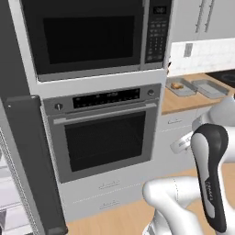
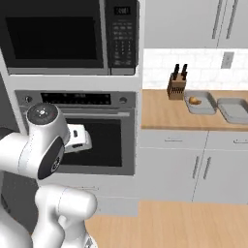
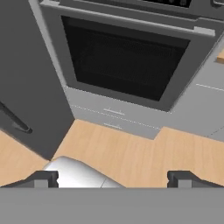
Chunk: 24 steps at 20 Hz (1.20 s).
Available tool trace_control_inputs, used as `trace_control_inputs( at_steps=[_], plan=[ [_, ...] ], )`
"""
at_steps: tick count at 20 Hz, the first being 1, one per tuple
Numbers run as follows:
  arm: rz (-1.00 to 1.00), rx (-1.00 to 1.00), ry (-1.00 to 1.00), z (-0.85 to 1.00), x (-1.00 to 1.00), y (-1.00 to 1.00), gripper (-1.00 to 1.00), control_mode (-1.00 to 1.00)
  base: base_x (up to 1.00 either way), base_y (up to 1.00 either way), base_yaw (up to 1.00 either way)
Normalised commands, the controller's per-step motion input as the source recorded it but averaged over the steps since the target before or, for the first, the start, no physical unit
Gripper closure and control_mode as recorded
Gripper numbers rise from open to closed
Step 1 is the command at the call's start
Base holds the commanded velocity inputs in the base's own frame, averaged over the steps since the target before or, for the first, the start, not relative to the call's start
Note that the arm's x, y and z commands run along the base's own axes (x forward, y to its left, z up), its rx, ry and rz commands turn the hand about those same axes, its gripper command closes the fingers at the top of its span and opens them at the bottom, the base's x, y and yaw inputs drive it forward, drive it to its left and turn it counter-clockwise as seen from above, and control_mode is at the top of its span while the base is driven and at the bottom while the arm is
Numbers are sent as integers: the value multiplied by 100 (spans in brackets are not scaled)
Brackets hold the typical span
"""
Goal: Place one potato and one chicken drumstick in each tupperware on the nearby counter, to pack two identical lunches.
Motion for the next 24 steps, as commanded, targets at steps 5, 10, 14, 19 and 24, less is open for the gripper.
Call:
trace_control_inputs(
  at_steps=[5, 10, 14, 19, 24],
  plan=[
    [0, 0, 0, 0, 0, 0, -100, 100, -54, 100, 5],
    [0, 0, 0, 0, 0, 0, -100, 100, -100, 80, 0],
    [0, 0, 0, 0, 0, 0, -100, 100, -100, 33, 0],
    [0, 0, 0, 0, 0, 0, -100, 100, -100, 55, 0],
    [0, 0, 0, 0, 0, 0, -100, 100, -78, 98, 0]
  ],
)
